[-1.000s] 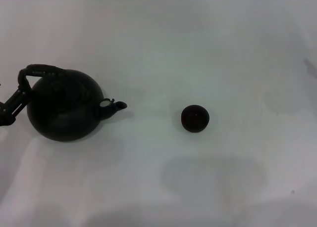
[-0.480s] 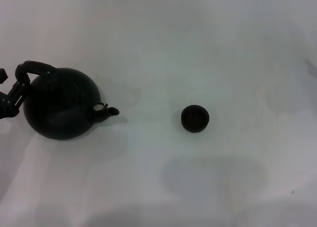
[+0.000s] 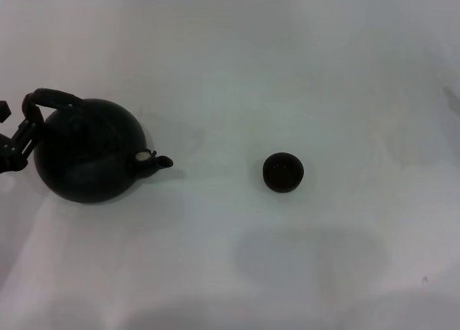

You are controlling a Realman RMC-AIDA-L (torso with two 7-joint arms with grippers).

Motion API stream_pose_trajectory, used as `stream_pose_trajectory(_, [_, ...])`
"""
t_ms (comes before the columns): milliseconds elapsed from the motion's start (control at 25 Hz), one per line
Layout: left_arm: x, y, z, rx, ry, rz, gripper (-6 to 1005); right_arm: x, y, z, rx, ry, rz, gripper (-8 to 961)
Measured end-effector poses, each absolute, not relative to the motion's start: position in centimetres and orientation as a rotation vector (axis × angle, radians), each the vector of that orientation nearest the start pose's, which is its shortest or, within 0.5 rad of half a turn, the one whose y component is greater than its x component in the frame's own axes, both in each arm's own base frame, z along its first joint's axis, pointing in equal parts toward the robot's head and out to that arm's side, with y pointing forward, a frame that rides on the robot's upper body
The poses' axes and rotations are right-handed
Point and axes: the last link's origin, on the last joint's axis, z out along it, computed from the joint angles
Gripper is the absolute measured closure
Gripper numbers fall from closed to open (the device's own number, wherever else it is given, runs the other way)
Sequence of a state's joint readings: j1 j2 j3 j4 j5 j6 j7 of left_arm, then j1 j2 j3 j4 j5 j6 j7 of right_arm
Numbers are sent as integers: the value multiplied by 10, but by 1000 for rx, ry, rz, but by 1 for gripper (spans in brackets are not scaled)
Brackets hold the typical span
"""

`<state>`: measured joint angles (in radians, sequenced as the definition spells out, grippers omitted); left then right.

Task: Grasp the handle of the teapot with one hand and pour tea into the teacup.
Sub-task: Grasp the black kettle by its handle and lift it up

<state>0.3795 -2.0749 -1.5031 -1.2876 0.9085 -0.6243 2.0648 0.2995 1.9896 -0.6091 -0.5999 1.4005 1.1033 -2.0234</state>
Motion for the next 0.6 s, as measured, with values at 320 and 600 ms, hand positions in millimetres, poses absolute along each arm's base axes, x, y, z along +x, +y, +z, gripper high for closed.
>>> stream_pose_trajectory(320, [-324,223,16,-1859,-813,-551,516,394,311,74,-2057,715,370,96])
stream_pose_trajectory(600, [-323,224,19,-1866,-780,-540,554,396,309,73,-2057,720,365,96])
